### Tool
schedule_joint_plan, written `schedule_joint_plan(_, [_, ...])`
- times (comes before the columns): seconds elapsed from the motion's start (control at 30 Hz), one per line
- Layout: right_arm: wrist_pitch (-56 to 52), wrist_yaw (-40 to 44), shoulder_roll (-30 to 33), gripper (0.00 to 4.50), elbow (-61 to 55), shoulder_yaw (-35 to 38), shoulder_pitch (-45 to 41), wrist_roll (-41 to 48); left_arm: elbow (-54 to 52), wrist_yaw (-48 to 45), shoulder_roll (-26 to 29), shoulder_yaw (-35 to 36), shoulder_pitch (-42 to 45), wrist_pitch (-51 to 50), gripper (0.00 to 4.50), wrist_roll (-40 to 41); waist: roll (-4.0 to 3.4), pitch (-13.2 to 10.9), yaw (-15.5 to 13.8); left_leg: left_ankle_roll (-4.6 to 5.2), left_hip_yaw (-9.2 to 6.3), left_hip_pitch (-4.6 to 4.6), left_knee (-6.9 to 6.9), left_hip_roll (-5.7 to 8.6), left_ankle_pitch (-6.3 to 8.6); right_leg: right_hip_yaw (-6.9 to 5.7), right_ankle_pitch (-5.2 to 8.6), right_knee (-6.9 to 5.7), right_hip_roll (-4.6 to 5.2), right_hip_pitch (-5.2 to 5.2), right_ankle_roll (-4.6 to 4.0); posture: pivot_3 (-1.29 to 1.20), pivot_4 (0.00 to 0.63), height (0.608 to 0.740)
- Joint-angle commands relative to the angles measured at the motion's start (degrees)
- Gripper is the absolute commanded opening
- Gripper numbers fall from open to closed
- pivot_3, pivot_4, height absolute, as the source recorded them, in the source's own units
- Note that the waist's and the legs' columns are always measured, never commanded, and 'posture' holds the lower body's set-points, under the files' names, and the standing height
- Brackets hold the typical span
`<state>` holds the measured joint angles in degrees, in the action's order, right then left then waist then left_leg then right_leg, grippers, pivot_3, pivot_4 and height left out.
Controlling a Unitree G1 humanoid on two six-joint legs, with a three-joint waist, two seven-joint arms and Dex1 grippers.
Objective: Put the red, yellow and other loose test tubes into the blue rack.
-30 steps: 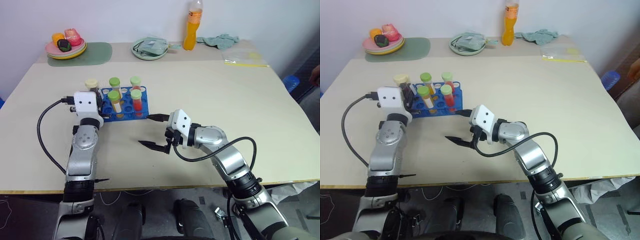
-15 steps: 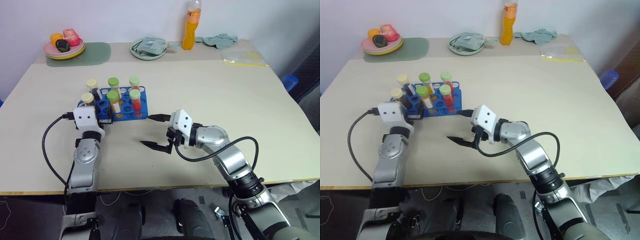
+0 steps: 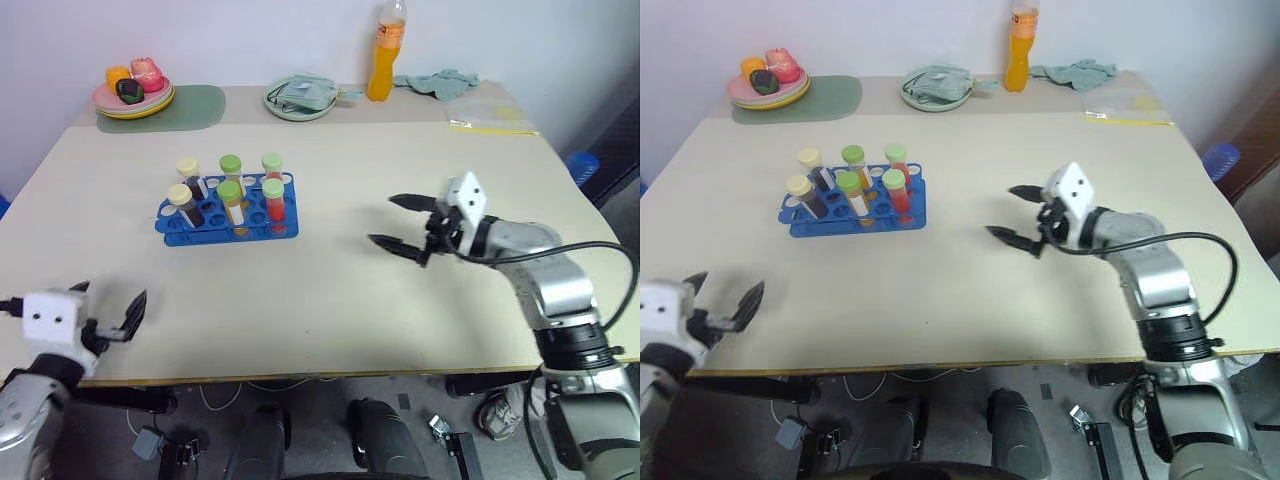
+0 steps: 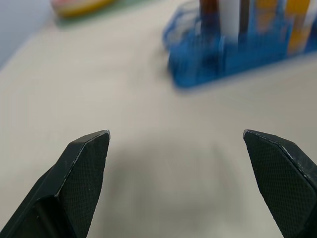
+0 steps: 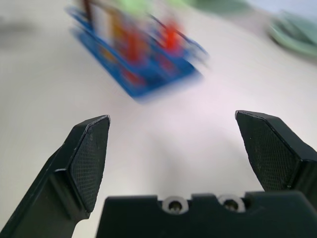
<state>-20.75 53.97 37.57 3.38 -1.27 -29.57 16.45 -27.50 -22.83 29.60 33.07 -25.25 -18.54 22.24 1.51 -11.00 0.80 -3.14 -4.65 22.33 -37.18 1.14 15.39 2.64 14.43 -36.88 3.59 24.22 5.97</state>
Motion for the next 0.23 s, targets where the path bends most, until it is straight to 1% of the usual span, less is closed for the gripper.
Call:
schedule_joint_plan(0.03, [4.72,1.07,1.15,4.50,3.03,0.69,0.75,-1.86,-0.22,-1.09,0.77,2.59,-0.22,0.93,4.44,0.11,0.00,0.00,0.11,0.00,0.00,-0.01,0.00,-0.02,0.00,0.00,0.00,-0.01,-0.02,0.00,0.00,0.00,0.150,0.740])
schedule_joint_plan(0.23, [7.08,1.69,0.05,4.50,5.59,-0.48,1.10,-3.31,0.10,0.70,-1.11,1.20,1.25,0.96,4.44,-1.35,-0.02,-0.01,0.30,0.00,0.01,-0.02,0.01,-0.02,0.00,0.01,-0.08,-0.03,-0.01,0.01,0.13,0.00,0.150,0.740])
